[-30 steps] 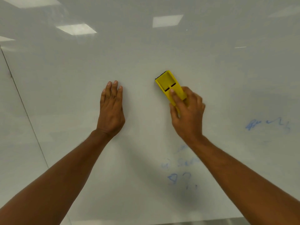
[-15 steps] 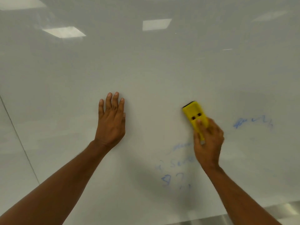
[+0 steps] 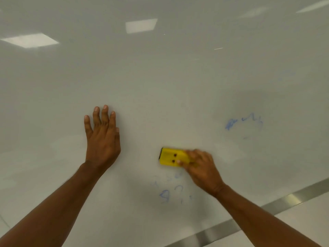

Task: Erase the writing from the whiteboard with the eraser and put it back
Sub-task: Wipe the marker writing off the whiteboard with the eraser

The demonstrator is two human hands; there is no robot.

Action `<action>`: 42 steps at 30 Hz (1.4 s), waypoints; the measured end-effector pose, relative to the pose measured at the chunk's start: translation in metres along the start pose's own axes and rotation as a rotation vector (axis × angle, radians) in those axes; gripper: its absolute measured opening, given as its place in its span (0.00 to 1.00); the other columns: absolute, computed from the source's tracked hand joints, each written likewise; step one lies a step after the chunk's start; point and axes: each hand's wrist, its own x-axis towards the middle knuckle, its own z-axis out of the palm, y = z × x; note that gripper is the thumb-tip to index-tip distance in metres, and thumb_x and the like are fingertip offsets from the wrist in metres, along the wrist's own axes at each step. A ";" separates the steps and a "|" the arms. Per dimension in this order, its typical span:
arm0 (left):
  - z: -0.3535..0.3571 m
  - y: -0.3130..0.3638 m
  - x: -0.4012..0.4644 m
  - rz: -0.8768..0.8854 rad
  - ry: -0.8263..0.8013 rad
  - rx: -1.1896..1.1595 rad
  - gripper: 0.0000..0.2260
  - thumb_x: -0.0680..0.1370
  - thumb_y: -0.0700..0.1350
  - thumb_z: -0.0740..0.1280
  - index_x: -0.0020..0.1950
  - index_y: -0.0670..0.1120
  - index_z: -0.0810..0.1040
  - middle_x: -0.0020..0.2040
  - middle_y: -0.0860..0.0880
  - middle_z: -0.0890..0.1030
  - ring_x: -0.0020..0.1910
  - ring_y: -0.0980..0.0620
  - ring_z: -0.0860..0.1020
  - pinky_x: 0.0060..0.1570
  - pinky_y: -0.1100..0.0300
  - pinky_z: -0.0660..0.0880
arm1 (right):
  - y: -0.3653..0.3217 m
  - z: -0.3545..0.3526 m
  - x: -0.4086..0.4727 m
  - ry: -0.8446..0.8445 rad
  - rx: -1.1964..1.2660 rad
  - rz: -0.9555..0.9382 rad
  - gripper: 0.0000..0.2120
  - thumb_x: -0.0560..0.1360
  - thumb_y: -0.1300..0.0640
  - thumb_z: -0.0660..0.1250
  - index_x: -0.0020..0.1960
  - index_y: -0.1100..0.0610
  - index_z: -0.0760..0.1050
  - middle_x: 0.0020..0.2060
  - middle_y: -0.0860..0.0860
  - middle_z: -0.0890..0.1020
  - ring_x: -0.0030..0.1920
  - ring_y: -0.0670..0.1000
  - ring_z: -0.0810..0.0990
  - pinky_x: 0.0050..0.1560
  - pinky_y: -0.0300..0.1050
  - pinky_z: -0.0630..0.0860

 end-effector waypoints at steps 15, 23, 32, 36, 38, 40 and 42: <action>0.034 0.080 0.043 0.063 -0.027 0.028 0.26 0.84 0.46 0.50 0.81 0.41 0.50 0.82 0.41 0.50 0.81 0.40 0.45 0.76 0.38 0.36 | 0.038 -0.005 -0.050 -0.069 -0.090 0.002 0.31 0.76 0.63 0.63 0.74 0.42 0.64 0.70 0.56 0.70 0.62 0.60 0.73 0.58 0.54 0.70; 0.050 0.124 0.066 0.122 -0.012 0.032 0.26 0.83 0.46 0.50 0.81 0.41 0.51 0.82 0.41 0.49 0.81 0.39 0.46 0.76 0.37 0.37 | 0.164 -0.044 -0.050 0.243 0.025 0.771 0.25 0.80 0.56 0.63 0.76 0.51 0.62 0.70 0.60 0.69 0.65 0.64 0.71 0.65 0.58 0.69; 0.066 0.179 0.098 0.186 0.018 0.011 0.25 0.83 0.45 0.51 0.80 0.39 0.54 0.81 0.38 0.52 0.81 0.39 0.47 0.77 0.39 0.40 | 0.112 -0.022 -0.043 0.288 0.053 0.895 0.25 0.81 0.54 0.62 0.76 0.55 0.63 0.69 0.64 0.70 0.64 0.67 0.71 0.63 0.60 0.70; 0.074 0.203 0.115 0.197 0.014 0.012 0.24 0.83 0.46 0.51 0.79 0.39 0.57 0.80 0.37 0.55 0.81 0.40 0.47 0.77 0.39 0.41 | 0.129 -0.018 -0.085 -0.037 -0.027 0.096 0.31 0.78 0.60 0.62 0.77 0.42 0.59 0.71 0.56 0.67 0.61 0.61 0.72 0.59 0.55 0.69; 0.077 0.211 0.120 0.203 0.024 0.015 0.24 0.83 0.46 0.51 0.79 0.39 0.57 0.80 0.37 0.55 0.81 0.39 0.48 0.77 0.38 0.42 | 0.159 -0.023 -0.100 -0.092 -0.076 -0.040 0.32 0.77 0.62 0.63 0.77 0.41 0.60 0.72 0.55 0.67 0.63 0.61 0.72 0.61 0.56 0.68; 0.079 0.216 0.122 0.201 0.031 0.024 0.24 0.83 0.45 0.52 0.79 0.39 0.57 0.80 0.38 0.55 0.81 0.39 0.48 0.77 0.37 0.42 | 0.186 -0.029 -0.110 -0.062 -0.072 0.065 0.32 0.78 0.61 0.64 0.77 0.41 0.60 0.71 0.56 0.68 0.64 0.61 0.71 0.63 0.57 0.67; 0.081 0.219 0.122 0.186 0.025 0.033 0.24 0.83 0.46 0.51 0.79 0.39 0.57 0.80 0.38 0.55 0.81 0.40 0.47 0.76 0.35 0.41 | 0.200 -0.035 -0.117 0.058 -0.001 0.413 0.29 0.78 0.60 0.64 0.76 0.45 0.62 0.68 0.59 0.72 0.63 0.64 0.73 0.63 0.58 0.70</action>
